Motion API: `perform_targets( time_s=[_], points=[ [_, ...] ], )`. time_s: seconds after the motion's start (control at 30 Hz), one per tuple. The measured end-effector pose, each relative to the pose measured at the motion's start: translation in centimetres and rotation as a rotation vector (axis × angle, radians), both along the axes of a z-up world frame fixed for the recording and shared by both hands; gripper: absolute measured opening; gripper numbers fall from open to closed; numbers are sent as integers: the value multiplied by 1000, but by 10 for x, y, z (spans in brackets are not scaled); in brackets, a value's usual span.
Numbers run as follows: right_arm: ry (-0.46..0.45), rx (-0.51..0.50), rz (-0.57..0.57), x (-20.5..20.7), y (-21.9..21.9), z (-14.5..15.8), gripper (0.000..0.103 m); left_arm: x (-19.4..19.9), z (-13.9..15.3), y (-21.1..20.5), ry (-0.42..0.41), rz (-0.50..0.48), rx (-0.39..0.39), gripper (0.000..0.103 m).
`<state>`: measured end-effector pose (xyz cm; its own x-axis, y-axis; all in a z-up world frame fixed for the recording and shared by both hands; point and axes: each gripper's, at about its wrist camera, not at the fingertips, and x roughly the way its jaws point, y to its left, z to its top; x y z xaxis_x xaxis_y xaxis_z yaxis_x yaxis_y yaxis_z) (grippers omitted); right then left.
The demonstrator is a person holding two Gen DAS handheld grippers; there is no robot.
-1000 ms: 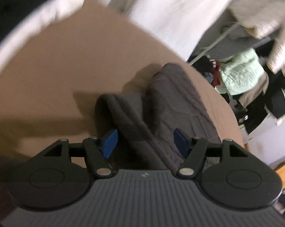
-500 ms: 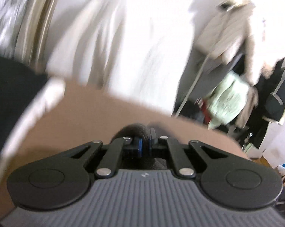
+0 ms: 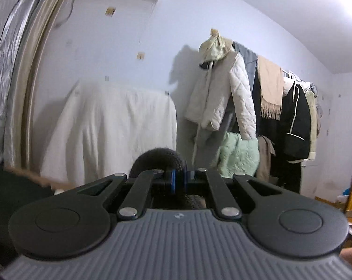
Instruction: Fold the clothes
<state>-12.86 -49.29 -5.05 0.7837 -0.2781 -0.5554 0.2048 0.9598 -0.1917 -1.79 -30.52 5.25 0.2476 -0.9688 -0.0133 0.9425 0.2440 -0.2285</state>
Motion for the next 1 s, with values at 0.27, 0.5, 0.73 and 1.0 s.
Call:
perform_targets(
  time_s=[0.27, 0.5, 0.73, 1.0],
  points=[
    [282, 437, 226, -25, 6, -32, 13, 71, -57, 17, 416, -155, 17, 9],
    [507, 725, 424, -16, 7, -30, 14, 119, -93, 26, 588, -89, -15, 9],
    [767, 758, 525, -9, 55, -74, 15, 174, -118, 46, 686, 62, 48, 50],
    [559, 793, 405, 9, -11, -10, 44, 196, -183, -5, 717, 262, 575, 50]
  ],
)
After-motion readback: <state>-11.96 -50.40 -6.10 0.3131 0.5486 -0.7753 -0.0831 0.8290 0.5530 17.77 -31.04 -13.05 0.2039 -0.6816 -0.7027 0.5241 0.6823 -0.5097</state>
